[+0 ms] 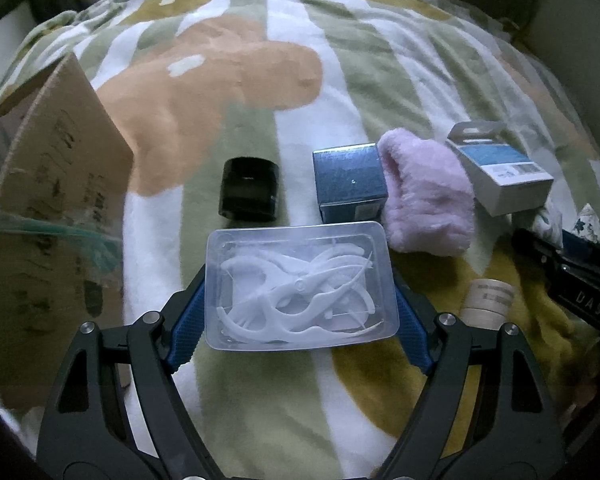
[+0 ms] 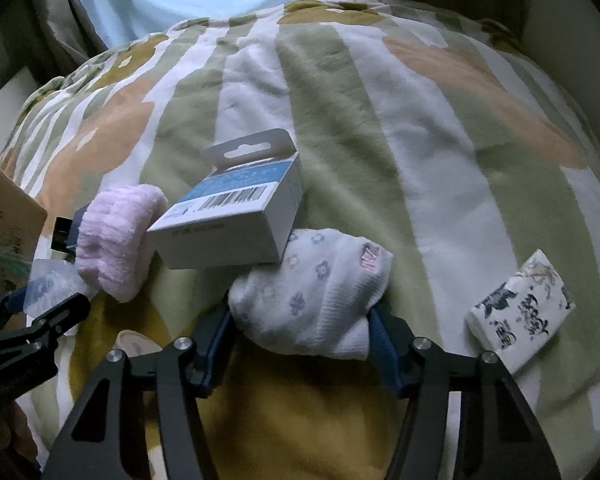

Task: Organize objects
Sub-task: 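Carry the tray and sock bundle into the box and open both tools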

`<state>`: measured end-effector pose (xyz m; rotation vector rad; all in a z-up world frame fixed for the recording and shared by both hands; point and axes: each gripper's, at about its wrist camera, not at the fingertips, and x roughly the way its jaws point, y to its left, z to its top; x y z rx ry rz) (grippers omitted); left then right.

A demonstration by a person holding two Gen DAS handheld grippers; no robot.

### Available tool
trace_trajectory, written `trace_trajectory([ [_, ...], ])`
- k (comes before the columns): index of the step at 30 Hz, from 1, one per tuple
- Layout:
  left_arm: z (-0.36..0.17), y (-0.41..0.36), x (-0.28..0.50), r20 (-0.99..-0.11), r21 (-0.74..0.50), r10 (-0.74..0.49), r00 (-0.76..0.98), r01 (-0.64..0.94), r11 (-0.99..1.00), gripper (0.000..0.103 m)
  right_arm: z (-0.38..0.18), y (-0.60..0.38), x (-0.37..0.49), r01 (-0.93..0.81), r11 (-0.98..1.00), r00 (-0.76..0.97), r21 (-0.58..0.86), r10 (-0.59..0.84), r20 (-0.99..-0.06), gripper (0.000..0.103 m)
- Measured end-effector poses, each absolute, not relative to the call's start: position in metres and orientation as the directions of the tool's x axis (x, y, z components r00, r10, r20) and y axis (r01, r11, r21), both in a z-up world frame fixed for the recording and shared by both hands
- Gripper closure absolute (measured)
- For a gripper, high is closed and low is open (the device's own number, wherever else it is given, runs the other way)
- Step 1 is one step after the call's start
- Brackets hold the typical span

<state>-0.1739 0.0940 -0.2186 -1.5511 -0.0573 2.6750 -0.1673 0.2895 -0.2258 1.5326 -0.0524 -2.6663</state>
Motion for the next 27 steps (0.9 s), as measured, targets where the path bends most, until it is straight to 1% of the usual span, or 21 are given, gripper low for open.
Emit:
trace_trajectory([
  [11, -0.171, 0.093, -0.139, -0.823, -0.07, 0.085, -0.561, -0.047, -0.996, 0.024, -0.196, 0.303, -0.133, 0.0, -0.998, -0.541, 0.069, -0.058, -0.839, 0.047],
  [17, -0.135, 0.084, -0.115, -0.782, -0.074, 0.09, -0.617, -0.052, -0.996, 0.024, -0.16, 0.3, -0.111, 0.003, -0.998, -0.583, 0.056, -0.047, -0.811, 0.047],
  [27, -0.073, 0.04, -0.082, -0.701, -0.074, 0.067, -0.71, -0.021, -0.997, 0.024, -0.101, 0.269, -0.087, 0.051, -0.998, -0.666, 0.029, -0.056, -0.744, 0.047],
])
